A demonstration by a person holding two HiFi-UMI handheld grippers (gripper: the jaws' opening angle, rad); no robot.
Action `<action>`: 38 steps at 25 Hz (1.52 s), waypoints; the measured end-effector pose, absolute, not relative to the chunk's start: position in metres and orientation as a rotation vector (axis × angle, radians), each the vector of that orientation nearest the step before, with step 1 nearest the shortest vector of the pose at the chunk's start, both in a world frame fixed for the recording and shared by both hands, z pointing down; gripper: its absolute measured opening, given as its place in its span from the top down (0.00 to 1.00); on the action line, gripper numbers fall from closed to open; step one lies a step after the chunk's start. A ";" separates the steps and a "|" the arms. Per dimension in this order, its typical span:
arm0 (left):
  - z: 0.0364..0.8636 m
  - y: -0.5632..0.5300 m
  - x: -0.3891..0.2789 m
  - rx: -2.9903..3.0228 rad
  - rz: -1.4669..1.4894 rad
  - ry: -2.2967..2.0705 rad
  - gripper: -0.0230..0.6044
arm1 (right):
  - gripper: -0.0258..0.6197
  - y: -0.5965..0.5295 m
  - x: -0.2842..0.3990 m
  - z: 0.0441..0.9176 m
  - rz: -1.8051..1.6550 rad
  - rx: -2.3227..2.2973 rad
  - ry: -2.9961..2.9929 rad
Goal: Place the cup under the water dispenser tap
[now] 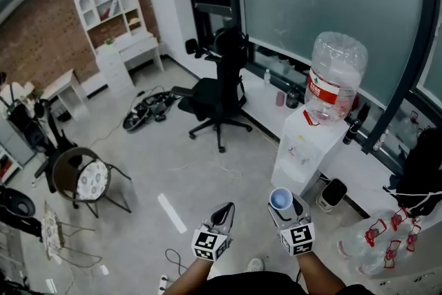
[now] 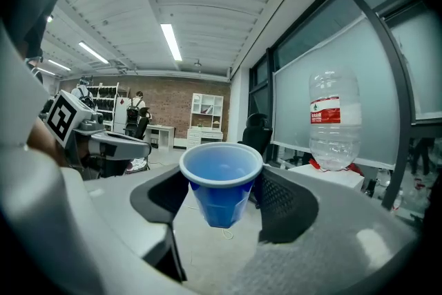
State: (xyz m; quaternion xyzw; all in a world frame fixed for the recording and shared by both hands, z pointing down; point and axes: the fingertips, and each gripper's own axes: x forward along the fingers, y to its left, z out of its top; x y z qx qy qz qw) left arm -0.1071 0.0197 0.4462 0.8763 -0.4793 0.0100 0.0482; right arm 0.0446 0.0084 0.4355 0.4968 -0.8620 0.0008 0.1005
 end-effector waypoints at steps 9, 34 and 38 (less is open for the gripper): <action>0.452 -0.012 -0.094 2.610 0.027 -1.427 0.94 | 0.50 -0.028 0.046 0.443 0.064 1.478 -2.586; 0.464 -0.200 -0.127 2.773 0.162 -1.088 0.94 | 0.49 -0.192 0.024 0.455 0.136 1.834 -2.351; 0.476 -0.215 -0.126 2.808 0.158 -1.012 0.94 | 0.49 -0.198 0.030 0.468 0.123 1.882 -2.280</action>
